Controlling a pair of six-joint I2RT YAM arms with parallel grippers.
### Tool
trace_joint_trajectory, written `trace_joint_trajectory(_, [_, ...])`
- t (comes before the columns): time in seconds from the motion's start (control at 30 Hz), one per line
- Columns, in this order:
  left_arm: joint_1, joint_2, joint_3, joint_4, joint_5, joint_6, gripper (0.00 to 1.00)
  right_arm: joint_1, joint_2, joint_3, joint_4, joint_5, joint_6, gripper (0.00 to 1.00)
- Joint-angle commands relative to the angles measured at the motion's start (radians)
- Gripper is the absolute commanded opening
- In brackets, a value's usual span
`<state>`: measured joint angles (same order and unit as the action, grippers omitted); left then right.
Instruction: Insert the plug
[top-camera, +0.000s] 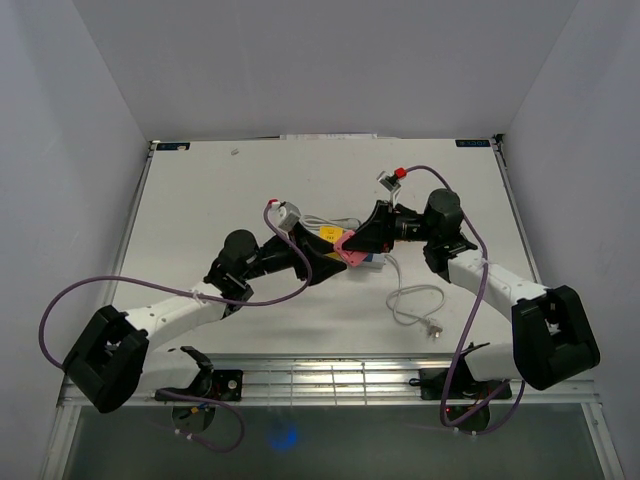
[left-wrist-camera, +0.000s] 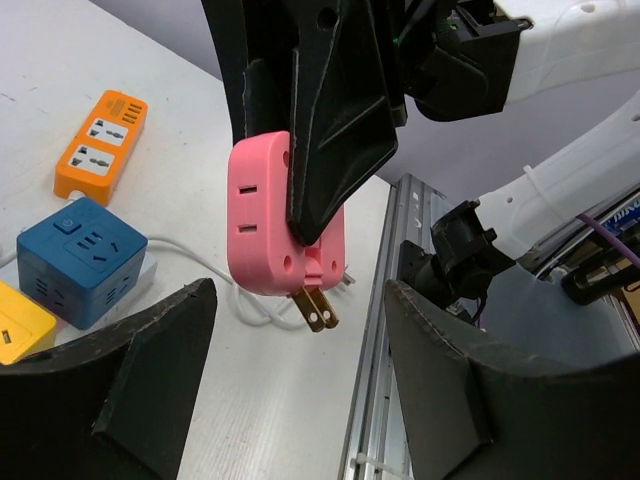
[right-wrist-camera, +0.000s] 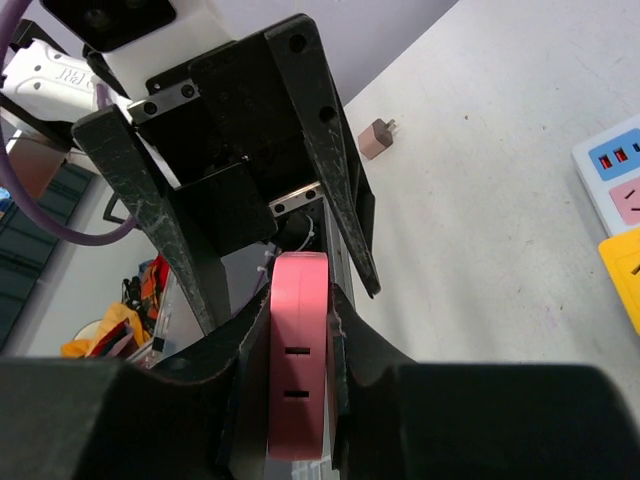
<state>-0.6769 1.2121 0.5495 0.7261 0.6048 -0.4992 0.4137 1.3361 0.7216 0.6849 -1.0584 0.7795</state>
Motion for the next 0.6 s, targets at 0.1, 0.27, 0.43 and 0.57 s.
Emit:
trace_joint_trajectory(0.1, [0.004,0.01,0.017,0.038,0.052,-0.013,0.71,0.0,0.024,-0.011,0.183,-0.058,0.099,0.08])
trace_joint_trajectory(0.27, [0.004,0.035,0.033,0.032,0.061,-0.021,0.64,0.007,0.057,-0.024,0.277,-0.08,0.165,0.08])
trace_joint_trajectory(0.43, [0.004,0.029,0.027,0.048,0.061,-0.025,0.61,0.017,0.074,-0.022,0.306,-0.084,0.184,0.08])
trace_joint_trajectory(0.57, [0.004,0.017,0.018,0.058,0.055,-0.024,0.58,0.027,0.084,-0.017,0.306,-0.086,0.182,0.08])
